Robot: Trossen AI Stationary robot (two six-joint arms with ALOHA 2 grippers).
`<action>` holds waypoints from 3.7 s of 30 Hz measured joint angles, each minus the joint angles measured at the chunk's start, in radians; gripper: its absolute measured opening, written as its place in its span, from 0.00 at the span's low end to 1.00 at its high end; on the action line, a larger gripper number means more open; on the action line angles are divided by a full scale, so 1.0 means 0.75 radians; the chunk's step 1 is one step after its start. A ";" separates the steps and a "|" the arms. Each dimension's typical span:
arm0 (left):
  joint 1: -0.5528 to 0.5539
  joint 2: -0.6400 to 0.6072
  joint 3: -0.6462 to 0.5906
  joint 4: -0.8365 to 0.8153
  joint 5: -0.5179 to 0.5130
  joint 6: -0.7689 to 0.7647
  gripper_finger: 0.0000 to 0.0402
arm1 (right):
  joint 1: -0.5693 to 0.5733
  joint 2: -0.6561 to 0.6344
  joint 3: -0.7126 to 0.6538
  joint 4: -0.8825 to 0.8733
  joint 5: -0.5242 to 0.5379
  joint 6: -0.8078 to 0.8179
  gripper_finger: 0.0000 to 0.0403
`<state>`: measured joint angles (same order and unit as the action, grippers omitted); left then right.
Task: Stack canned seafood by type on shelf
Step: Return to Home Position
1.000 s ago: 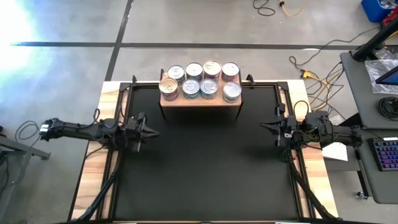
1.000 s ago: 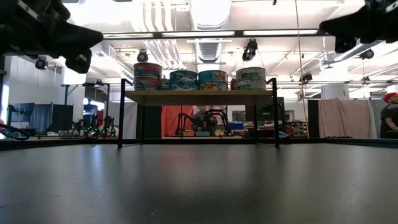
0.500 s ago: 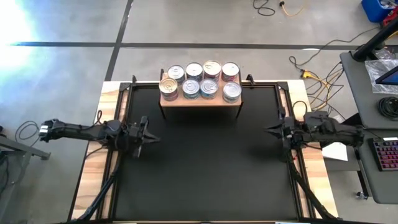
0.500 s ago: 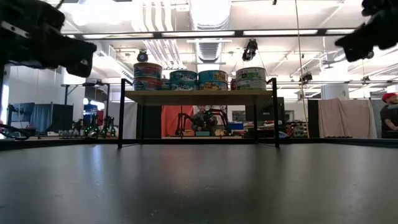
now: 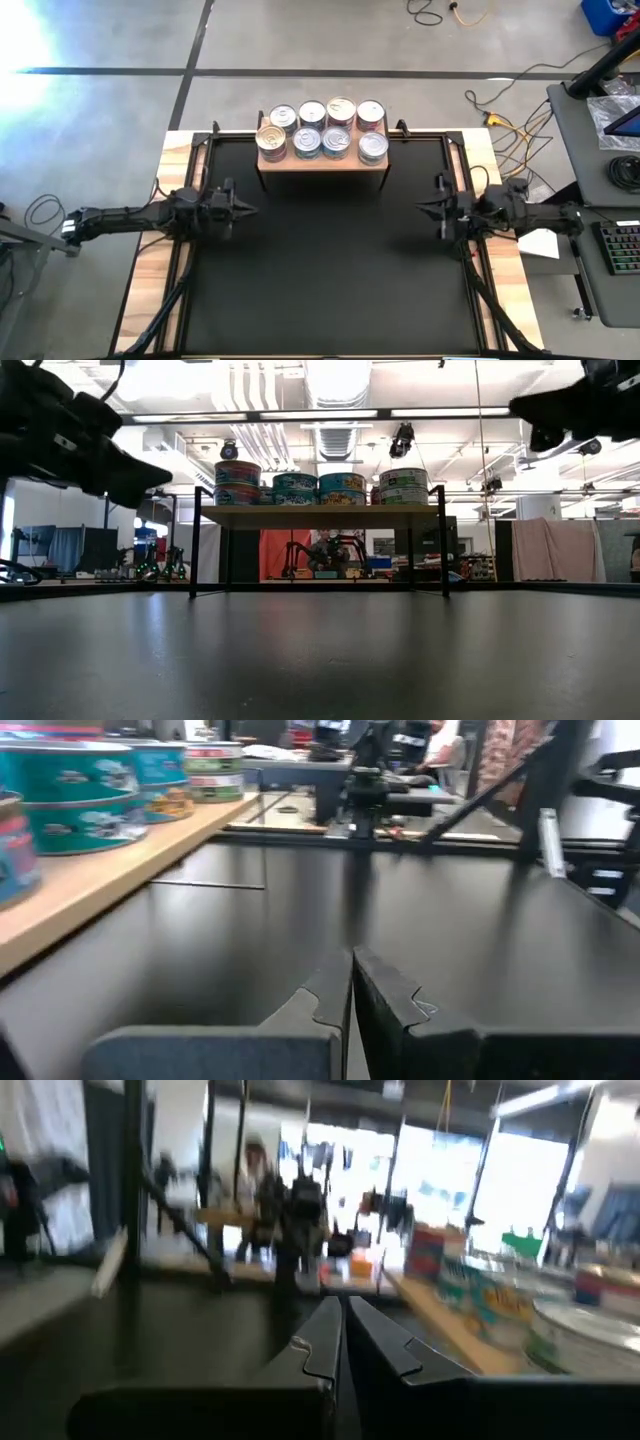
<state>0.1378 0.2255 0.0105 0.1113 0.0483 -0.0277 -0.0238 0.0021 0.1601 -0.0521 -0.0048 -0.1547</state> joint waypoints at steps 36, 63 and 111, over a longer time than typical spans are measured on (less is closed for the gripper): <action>0.001 -0.055 -0.001 -0.108 0.052 -0.053 0.00 | 0.035 0.081 -0.197 0.120 -0.189 0.312 0.03; 0.001 0.012 0.015 -0.102 0.055 -0.050 0.00 | 0.035 0.149 -0.197 0.117 -0.189 0.312 0.03; 0.001 0.014 0.018 -0.099 0.054 -0.050 0.00 | 0.035 0.149 -0.198 0.116 -0.189 0.311 0.03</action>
<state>0.1387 0.2359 0.0238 0.0368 0.0887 -0.0650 0.0021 0.1139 0.0113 0.0349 -0.1467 0.0788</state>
